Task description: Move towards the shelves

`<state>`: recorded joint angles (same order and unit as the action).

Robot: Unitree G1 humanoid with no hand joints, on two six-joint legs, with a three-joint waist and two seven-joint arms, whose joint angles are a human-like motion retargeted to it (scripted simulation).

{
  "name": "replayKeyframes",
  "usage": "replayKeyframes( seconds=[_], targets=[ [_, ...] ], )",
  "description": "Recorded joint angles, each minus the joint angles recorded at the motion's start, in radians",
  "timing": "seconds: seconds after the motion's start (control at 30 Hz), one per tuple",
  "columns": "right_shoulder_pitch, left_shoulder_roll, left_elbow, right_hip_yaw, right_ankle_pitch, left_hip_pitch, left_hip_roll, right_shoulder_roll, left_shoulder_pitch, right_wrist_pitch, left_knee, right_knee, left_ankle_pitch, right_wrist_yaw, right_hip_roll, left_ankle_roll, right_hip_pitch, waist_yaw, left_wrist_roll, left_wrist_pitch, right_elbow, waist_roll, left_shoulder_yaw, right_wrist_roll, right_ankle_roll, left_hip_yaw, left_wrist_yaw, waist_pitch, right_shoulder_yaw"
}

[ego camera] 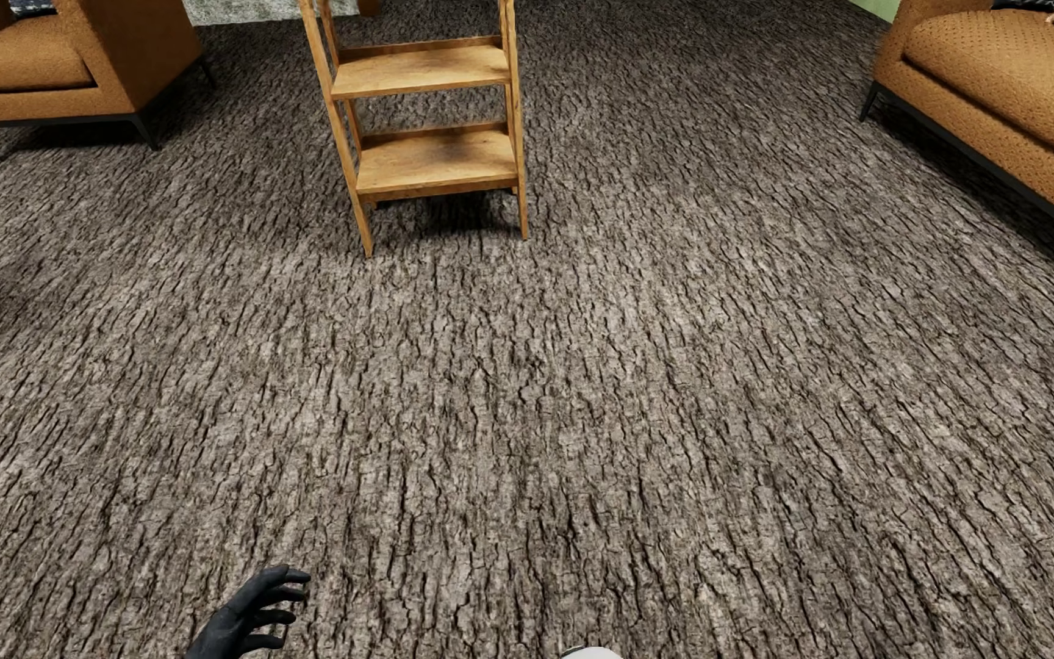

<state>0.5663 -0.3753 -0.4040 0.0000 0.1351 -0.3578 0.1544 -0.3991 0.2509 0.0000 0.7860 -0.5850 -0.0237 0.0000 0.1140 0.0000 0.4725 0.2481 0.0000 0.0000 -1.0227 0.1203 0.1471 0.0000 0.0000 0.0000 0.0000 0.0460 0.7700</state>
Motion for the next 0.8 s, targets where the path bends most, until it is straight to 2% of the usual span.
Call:
replayKeyframes(
  seconds=[0.03,0.07,0.1,0.13,0.17,0.2,0.3,0.33,0.37,0.4,0.43,0.47,0.5,0.53,0.57,0.6,0.67,0.73,0.77,0.8],
  targets=[
    [-0.012,0.016,-0.076,0.000,0.065,0.057,0.028,0.003,0.018,0.000,0.171,-0.071,-0.123,0.000,0.044,0.000,-0.022,-0.025,0.000,0.000,-0.014,0.021,0.032,0.000,0.000,0.000,0.000,0.006,0.001],
    [-0.047,0.027,-0.171,0.000,0.060,0.145,0.046,0.006,0.024,0.000,0.357,-0.102,-0.141,0.000,0.088,0.000,-0.078,-0.050,0.000,0.000,-0.019,0.033,0.081,0.000,0.000,0.000,0.000,0.026,-0.014],
    [-0.101,0.034,-0.272,0.000,0.020,0.253,0.053,0.011,0.016,0.000,0.517,-0.088,-0.038,0.000,0.123,0.000,-0.157,-0.088,0.000,0.000,-0.005,0.038,0.148,0.000,0.000,0.000,0.000,0.046,-0.029],
    [-0.150,0.039,-0.367,0.000,-0.046,0.348,0.038,0.009,0.020,0.000,0.598,-0.044,0.113,0.000,0.137,0.000,-0.263,-0.142,0.000,0.000,0.041,0.029,0.218,0.000,0.000,0.000,0.000,0.056,-0.049],
    [-0.196,0.040,-0.436,0.000,-0.117,0.429,0.004,0.007,0.048,0.000,0.598,0.005,0.223,0.000,0.126,0.000,-0.369,-0.209,0.000,0.000,0.097,0.004,0.264,0.000,0.000,0.000,0.000,0.056,-0.079],
    [-0.248,0.035,-0.483,0.000,-0.190,0.501,-0.026,0.006,0.085,0.000,0.526,0.047,0.268,0.000,0.099,0.000,-0.461,-0.285,0.000,0.000,0.157,-0.023,0.290,0.000,0.000,0.000,0.000,0.054,-0.112],
    [-0.407,0.014,-0.566,0.000,-0.363,0.625,-0.025,-0.009,0.197,0.000,0.004,0.142,0.217,0.000,0.037,0.000,-0.650,-0.477,0.000,0.000,0.351,-0.067,0.320,0.000,0.000,0.000,0.000,0.036,-0.246],
    [-0.458,0.012,-0.582,0.000,-0.412,0.656,-0.018,-0.012,0.224,0.000,-0.194,0.155,0.145,0.000,0.028,0.000,-0.681,-0.506,0.000,0.000,0.406,-0.070,0.318,0.000,0.000,0.000,0.000,0.020,-0.301],
    [-0.503,0.011,-0.591,0.000,-0.460,0.688,-0.009,-0.019,0.249,0.000,-0.444,0.154,-0.049,0.000,0.017,0.000,-0.707,-0.516,0.000,0.000,0.450,-0.071,0.325,0.000,0.000,0.000,0.000,0.004,-0.341],
    [-0.532,0.011,-0.593,0.000,-0.492,0.726,-0.005,-0.027,0.272,0.000,-0.598,0.142,-0.153,0.000,-0.002,0.000,-0.739,-0.522,0.000,0.000,0.493,-0.073,0.331,0.000,0.000,0.000,0.000,-0.007,-0.376],
    [-0.539,0.012,-0.599,0.000,-0.498,0.765,-0.006,-0.031,0.288,0.000,-0.429,0.117,-0.009,0.000,-0.015,0.000,-0.776,-0.529,0.000,0.000,0.538,-0.073,0.335,0.000,0.000,0.000,0.000,-0.008,-0.412],
    [-0.518,0.013,-0.608,0.000,-0.475,0.793,-0.005,-0.023,0.296,0.000,-0.215,0.070,0.094,0.000,-0.025,0.000,-0.808,-0.541,0.000,0.000,0.571,-0.072,0.350,0.000,0.000,0.000,0.000,-0.015,-0.449],
    [-0.488,0.014,-0.621,0.000,-0.405,0.799,-0.011,-0.007,0.302,0.000,-0.113,-0.009,0.058,0.000,-0.046,0.000,-0.826,-0.559,0.000,0.000,0.565,-0.082,0.342,0.000,0.000,0.000,0.000,-0.026,-0.466],
    [-0.454,0.015,-0.633,0.000,-0.272,0.775,-0.041,0.019,0.302,0.000,-0.022,-0.128,0.047,0.000,-0.080,0.000,-0.829,-0.563,0.000,0.000,0.515,-0.107,0.314,0.000,0.000,0.000,0.000,-0.026,-0.461],
    [-0.415,0.012,-0.625,0.000,-0.121,0.722,-0.082,0.041,0.290,0.000,0.015,-0.294,0.088,0.000,-0.102,0.000,-0.789,-0.560,0.000,0.000,0.449,-0.122,0.286,0.000,0.000,0.000,0.000,-0.020,-0.423],
    [-0.394,0.019,-0.598,0.000,-0.023,0.660,-0.119,0.051,0.269,0.000,0.004,-0.507,0.120,0.000,-0.109,0.000,-0.693,-0.566,0.000,0.000,0.369,-0.125,0.244,0.000,0.000,0.000,0.000,-0.016,-0.354],
    [-0.409,0.041,-0.499,0.000,-0.016,0.505,-0.168,0.062,0.209,0.000,-0.066,-0.823,0.140,0.000,-0.092,0.000,-0.503,-0.536,0.000,0.000,0.069,-0.116,0.183,0.000,0.000,0.000,0.000,0.003,-0.245],
    [-0.327,0.057,-0.364,0.000,-0.008,0.353,-0.158,0.067,0.141,0.000,-0.142,-0.769,0.160,0.000,-0.098,0.000,-0.370,-0.429,0.000,0.000,-0.018,-0.081,0.146,0.000,0.000,0.000,0.000,0.025,-0.214],
    [-0.263,0.061,-0.282,0.000,0.050,0.300,-0.149,0.073,0.117,0.000,-0.180,-0.597,0.142,0.000,-0.115,0.000,-0.311,-0.363,0.000,0.000,-0.019,-0.072,0.127,0.000,0.000,0.000,0.000,0.026,-0.278],
    [-0.235,0.052,-0.207,0.000,0.124,0.240,-0.149,0.064,0.092,0.000,-0.233,-0.351,0.101,0.000,-0.107,0.000,-0.283,-0.320,0.000,0.000,-0.050,-0.072,0.114,0.000,0.000,0.000,0.000,0.021,-0.196]
  ],
)
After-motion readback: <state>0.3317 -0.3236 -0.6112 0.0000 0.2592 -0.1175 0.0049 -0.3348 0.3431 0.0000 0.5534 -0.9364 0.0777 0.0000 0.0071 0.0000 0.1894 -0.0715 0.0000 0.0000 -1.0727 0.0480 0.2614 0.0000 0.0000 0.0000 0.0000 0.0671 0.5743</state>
